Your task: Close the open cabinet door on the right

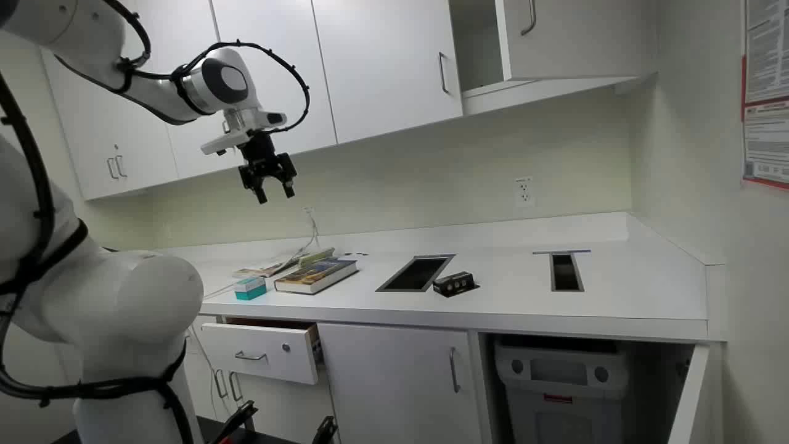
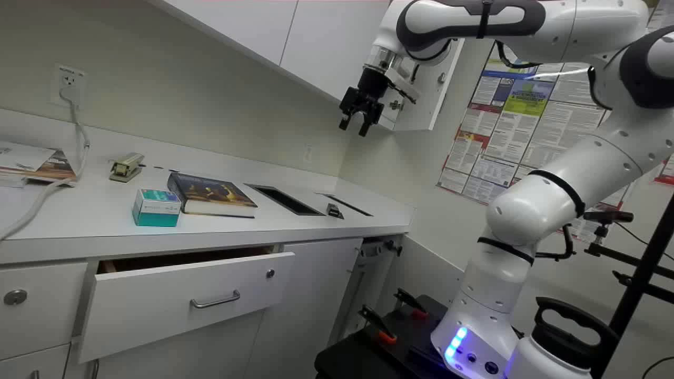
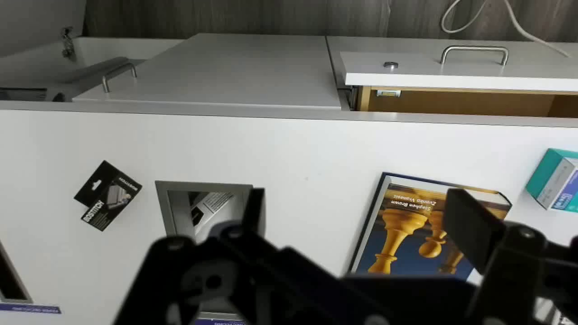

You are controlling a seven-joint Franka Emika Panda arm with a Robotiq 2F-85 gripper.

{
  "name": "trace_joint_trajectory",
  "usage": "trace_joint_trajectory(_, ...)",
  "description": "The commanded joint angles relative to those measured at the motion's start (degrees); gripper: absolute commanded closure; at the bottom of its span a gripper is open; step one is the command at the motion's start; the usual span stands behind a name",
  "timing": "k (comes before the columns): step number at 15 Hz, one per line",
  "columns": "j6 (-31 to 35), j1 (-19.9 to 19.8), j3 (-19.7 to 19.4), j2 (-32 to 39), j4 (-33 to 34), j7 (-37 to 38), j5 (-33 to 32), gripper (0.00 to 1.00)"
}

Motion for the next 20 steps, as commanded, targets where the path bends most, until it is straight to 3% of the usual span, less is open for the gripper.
trace_joint_trajectory(1, -0.12, 0.96, -0.75, 0.14, 0.13, 0.41, -0.48, 0.0)
trace_joint_trajectory(7, 0.16, 0.61, -1.07, -0.15, -0.1, 0.66, -0.57, 0.0)
trace_joint_trajectory(11, -0.71, -1.35, -4.31, -1.29, -1.42, 1.22, -0.32, 0.0)
trace_joint_trajectory(16, -0.5, -5.99, -9.85, -2.48, -6.3, 2.75, -0.52, 0.0)
trace_joint_trajectory(20, 2.41, -11.65, -11.05, -2.92, -10.99, 8.96, -3.34, 0.0)
